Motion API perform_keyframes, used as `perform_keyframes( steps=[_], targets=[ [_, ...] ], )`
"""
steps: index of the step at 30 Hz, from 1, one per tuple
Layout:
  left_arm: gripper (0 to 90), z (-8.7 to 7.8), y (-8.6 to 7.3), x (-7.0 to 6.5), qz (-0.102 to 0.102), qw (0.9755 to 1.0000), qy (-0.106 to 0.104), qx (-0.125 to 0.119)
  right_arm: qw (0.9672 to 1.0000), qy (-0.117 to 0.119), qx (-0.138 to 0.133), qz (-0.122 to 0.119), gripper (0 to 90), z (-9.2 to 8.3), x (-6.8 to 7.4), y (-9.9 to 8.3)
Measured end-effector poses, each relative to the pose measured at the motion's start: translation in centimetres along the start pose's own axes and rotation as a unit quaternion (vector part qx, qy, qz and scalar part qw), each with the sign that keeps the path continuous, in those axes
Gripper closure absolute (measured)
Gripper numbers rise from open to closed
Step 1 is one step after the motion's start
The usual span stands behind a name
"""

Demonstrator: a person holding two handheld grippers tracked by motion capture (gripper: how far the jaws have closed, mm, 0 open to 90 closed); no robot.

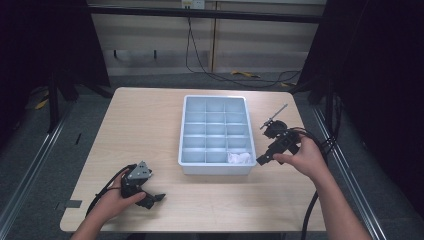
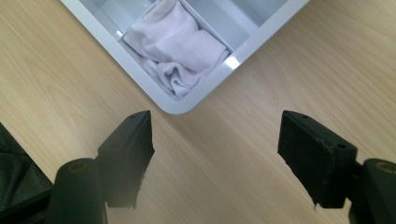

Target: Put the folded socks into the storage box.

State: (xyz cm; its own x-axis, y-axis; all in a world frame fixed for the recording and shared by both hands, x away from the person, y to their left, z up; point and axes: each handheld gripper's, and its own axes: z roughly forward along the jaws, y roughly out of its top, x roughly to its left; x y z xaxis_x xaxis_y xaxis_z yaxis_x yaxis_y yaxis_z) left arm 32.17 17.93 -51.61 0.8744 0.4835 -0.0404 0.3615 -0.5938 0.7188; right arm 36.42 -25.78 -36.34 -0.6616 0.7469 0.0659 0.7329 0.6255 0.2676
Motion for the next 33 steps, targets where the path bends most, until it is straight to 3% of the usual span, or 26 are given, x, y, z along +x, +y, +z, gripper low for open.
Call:
perform_keyframes(
  steps=[33],
  targets=[
    [0.0,0.0,0.0,0.0,0.000,1.0000,-0.001,0.001,0.9996,-0.011,-0.009,0.022,19.8,0.3,-1.4,-3.7]
  ],
)
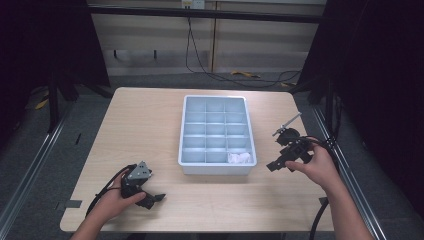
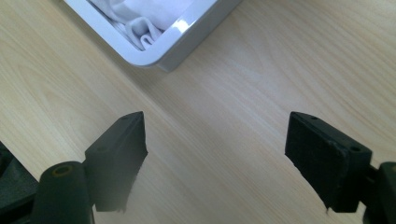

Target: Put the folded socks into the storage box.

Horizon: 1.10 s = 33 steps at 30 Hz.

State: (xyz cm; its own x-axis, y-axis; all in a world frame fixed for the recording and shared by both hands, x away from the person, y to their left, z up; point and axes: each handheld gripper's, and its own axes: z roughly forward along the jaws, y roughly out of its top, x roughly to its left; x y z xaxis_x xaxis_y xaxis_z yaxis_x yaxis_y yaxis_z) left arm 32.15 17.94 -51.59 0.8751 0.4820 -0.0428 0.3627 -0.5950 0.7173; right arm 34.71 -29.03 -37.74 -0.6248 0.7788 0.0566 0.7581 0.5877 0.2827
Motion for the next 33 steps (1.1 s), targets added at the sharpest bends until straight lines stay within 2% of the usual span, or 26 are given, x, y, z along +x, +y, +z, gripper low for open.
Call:
perform_keyframes(
  steps=[14,25,33],
  targets=[
    [0.0,0.0,0.0,0.0,0.002,1.0000,-0.001,0.002,0.9999,0.001,-0.008,0.014,17.3,0.2,-0.5,-1.4],
    [0.0,0.0,0.0,0.0,0.003,1.0000,-0.001,0.002,0.9998,0.001,-0.009,0.018,15.8,1.5,-0.7,-2.9],
    [0.0,0.0,0.0,0.0,0.003,1.0000,-0.001,0.002,0.9996,0.002,-0.015,0.025,15.6,1.6,-0.9,-3.9]
  ],
)
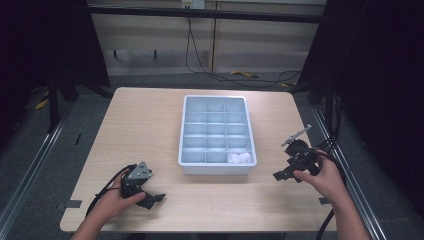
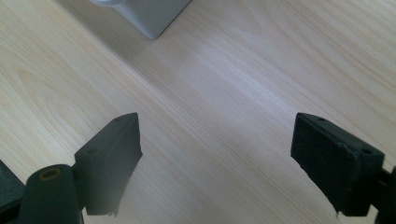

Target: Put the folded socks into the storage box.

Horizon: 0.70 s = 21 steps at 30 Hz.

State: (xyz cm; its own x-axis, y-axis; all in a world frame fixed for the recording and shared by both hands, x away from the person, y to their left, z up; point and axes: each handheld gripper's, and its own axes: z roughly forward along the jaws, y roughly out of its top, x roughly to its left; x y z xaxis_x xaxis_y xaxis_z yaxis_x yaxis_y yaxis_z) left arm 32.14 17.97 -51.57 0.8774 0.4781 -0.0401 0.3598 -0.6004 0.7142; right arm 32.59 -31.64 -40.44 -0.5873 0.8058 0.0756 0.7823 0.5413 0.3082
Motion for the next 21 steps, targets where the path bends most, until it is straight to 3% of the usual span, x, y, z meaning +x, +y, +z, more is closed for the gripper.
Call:
perform_keyframes(
  steps=[9,21],
  targets=[
    [0.0,0.0,0.0,0.0,0.000,1.0000,0.000,0.000,0.9999,0.002,-0.004,0.010,15.1,0.7,-0.3,-1.1],
    [0.0,0.0,0.0,0.0,0.000,1.0000,0.000,0.000,1.0000,0.001,-0.008,0.005,15.0,1.2,-0.5,-2.0]
  ],
)
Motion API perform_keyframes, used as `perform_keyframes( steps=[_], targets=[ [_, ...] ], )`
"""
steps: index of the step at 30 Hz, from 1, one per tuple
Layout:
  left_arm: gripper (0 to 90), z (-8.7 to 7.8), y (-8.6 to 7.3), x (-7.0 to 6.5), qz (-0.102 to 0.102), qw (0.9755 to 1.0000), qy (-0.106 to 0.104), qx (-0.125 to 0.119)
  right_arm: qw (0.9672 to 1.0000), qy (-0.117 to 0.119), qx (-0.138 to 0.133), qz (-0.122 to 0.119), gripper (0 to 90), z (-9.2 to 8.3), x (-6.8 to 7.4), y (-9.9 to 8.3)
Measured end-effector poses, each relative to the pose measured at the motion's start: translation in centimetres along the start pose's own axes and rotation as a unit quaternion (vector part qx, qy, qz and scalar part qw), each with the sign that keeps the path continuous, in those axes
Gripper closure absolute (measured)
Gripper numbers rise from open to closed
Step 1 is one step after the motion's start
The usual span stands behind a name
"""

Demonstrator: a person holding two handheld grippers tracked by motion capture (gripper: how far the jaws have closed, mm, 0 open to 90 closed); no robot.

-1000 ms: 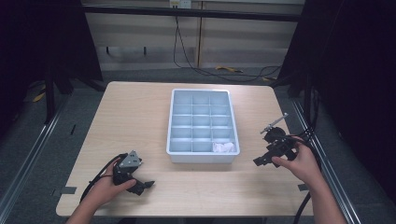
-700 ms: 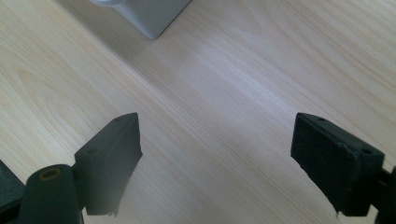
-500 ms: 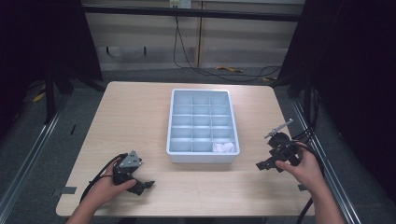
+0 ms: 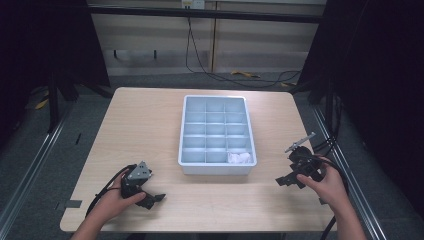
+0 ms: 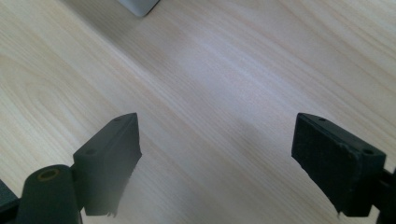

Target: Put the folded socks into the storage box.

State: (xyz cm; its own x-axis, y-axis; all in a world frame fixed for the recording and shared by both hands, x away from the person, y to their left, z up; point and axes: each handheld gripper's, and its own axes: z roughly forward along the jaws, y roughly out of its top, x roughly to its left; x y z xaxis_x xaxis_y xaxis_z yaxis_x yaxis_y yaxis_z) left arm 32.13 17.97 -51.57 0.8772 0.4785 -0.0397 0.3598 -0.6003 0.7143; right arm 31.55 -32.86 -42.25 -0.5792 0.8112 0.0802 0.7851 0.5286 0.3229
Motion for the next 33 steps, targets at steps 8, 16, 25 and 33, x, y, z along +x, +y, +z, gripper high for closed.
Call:
perform_keyframes(
  steps=[8,16,25,33],
  targets=[
    [0.0,0.0,0.0,0.0,-0.001,1.0000,0.000,0.000,1.0000,0.000,-0.004,-0.001,15.0,0.4,0.1,-0.7],
    [0.0,0.0,0.0,0.0,-0.001,1.0000,0.000,0.000,0.9999,-0.015,-0.007,0.000,15.0,1.3,0.1,-1.6],
    [0.0,0.0,0.0,-0.1,-0.006,1.0000,0.001,-0.004,0.9999,-0.015,-0.005,0.001,15.0,2.0,0.1,-2.5],
    [0.0,0.0,0.0,-0.1,0.000,1.0000,-0.001,-0.001,0.9997,-0.018,-0.019,0.004,15.0,1.8,0.2,-3.0]
  ],
)
